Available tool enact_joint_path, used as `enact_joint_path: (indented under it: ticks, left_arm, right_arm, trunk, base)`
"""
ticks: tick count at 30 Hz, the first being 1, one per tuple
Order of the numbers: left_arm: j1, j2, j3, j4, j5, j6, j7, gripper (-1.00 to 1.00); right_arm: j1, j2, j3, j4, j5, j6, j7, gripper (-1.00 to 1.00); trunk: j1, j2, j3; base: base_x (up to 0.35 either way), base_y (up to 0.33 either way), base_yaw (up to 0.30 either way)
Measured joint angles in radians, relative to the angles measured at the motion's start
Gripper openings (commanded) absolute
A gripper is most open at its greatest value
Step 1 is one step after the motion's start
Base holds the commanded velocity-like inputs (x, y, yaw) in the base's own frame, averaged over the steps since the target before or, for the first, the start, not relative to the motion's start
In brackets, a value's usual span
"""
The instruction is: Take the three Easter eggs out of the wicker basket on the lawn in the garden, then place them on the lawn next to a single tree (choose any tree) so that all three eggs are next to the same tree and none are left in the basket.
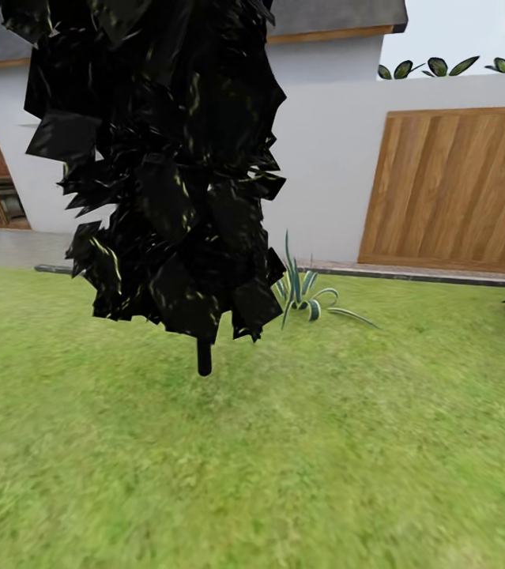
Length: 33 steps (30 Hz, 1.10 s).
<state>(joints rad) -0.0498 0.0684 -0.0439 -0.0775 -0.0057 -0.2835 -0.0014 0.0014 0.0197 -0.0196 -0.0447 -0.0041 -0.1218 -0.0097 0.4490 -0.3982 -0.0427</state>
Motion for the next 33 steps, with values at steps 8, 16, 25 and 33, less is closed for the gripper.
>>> enact_joint_path:
  ticks: [8, 16, 25, 33]
  left_arm:
    - [0.0, 0.0, -0.002, 0.0, 0.0, -0.001, 0.0, 1.0]
    - [0.001, 0.002, -0.003, 0.0, -0.005, -0.003, -0.004, 1.0]
    - [0.0, 0.002, -0.003, 0.0, -0.005, -0.003, -0.004, 1.0]
    - [0.0, 0.002, -0.003, 0.0, -0.005, -0.003, -0.004, 1.0]
  right_arm:
    - [0.0, 0.004, 0.003, -0.001, 0.001, 0.001, 0.0, 1.0]
    - [0.0, 0.005, 0.001, -0.003, 0.0, 0.002, 0.005, 1.0]
    - [0.0, 0.0, 0.001, -0.003, 0.0, 0.003, 0.006, 1.0]
    - [0.0, 0.0, 0.001, -0.003, 0.0, 0.003, 0.006, 1.0]
  trunk:
    - [0.0, 0.0, 0.003]
    - [0.0, 0.0, 0.003]
    - [0.0, 0.0, 0.003]
    - [0.0, 0.0, 0.003]
  base:
    - [0.232, 0.255, -0.06]
    - [0.087, 0.091, -0.004]
    - [0.0, 0.0, 0.0]
    - [0.0, 0.0, 0.0]
